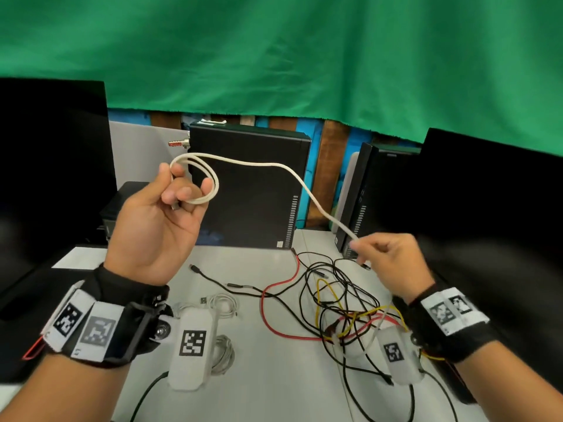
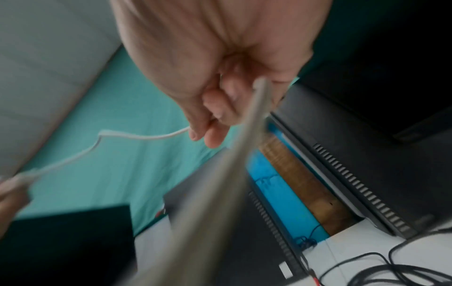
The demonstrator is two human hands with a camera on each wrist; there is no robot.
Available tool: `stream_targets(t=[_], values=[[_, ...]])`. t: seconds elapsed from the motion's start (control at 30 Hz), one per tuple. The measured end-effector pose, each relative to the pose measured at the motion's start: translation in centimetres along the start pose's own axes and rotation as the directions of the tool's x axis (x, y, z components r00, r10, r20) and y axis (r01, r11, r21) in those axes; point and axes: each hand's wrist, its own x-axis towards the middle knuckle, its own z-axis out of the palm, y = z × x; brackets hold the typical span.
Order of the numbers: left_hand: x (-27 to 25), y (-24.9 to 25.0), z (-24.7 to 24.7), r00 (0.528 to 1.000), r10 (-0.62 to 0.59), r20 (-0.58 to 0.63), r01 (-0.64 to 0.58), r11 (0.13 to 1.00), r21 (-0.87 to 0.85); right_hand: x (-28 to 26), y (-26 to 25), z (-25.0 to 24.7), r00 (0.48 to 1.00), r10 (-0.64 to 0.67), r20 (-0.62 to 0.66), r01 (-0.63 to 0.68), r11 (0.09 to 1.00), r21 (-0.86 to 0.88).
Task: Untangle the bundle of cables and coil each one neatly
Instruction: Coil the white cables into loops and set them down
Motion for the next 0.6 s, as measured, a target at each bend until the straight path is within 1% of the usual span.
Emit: stream_targets(t=[0.03, 0.07, 0.13, 0.2, 0.27, 0.33, 0.37, 0.4, 0.47, 0.53, 0.57, 0.6], values=[[-0.1, -0.1, 0.1, 1.0, 0.005, -0.004, -0.005, 1.0, 0.005, -0.5, -0.3, 0.9, 0.996, -0.025, 0.08, 0.03, 0.998, -0.054], [-0.2, -0.4, 0.3, 1.0, 0.009, -0.01, -0.009, 1.0, 0.013, -1.1, -0.7, 1.8, 0.982, -0.05, 0.18, 0.068, 0.993, -0.096], [-0.2, -1.1, 0.3, 1.0, 0.015, -0.021, -0.014, 0.999, 0.035, -2.5, -1.5, 3.4, 0.921, -0.088, 0.379, 0.145, 0.981, -0.126], [-0.1, -1.5, 0.1, 0.999, 0.017, -0.03, -0.016, 1.0, 0.023, -4.0, -2.1, 4.4, 0.836, -0.085, 0.542, 0.165, 0.981, -0.101], [0.3, -1.5, -0.4, 0.997, 0.02, -0.073, -0.022, 0.999, -0.025, -5.9, -2.4, 5.0, 0.732, -0.05, 0.679, 0.128, 0.99, -0.065], [0.7, -1.0, -1.2, 0.988, 0.021, -0.15, -0.035, 0.996, -0.087, -7.9, -3.0, 5.1, 0.621, -0.026, 0.783, 0.061, 0.998, -0.015], [0.9, -0.8, -1.6, 0.982, 0.021, -0.19, -0.043, 0.993, -0.112, -8.8, -3.4, 4.8, 0.572, -0.032, 0.82, 0.02, 1.0, 0.025], [1.1, -0.7, -1.9, 0.975, 0.019, -0.223, -0.049, 0.99, -0.129, -9.6, -4.1, 4.4, 0.535, -0.047, 0.844, -0.021, 0.997, 0.069], [1.1, -0.9, -2.1, 0.968, 0.014, -0.251, -0.045, 0.992, -0.12, -10.3, -5.7, 2.9, 0.489, -0.083, 0.868, -0.092, 0.985, 0.146], [0.9, -1.8, -1.7, 0.968, 0.034, -0.25, -0.036, 0.999, -0.005, -10.6, -7.2, 1.1, 0.464, -0.121, 0.877, -0.161, 0.963, 0.217], [0.7, -2.6, -1.4, 0.968, 0.06, -0.244, -0.039, 0.995, 0.092, -10.7, -7.9, 0.3, 0.466, -0.148, 0.872, -0.184, 0.948, 0.259], [0.4, -3.5, -1.0, 0.967, 0.109, -0.232, -0.057, 0.974, 0.219, -10.7, -8.5, -0.4, 0.481, -0.18, 0.858, -0.188, 0.935, 0.302]])
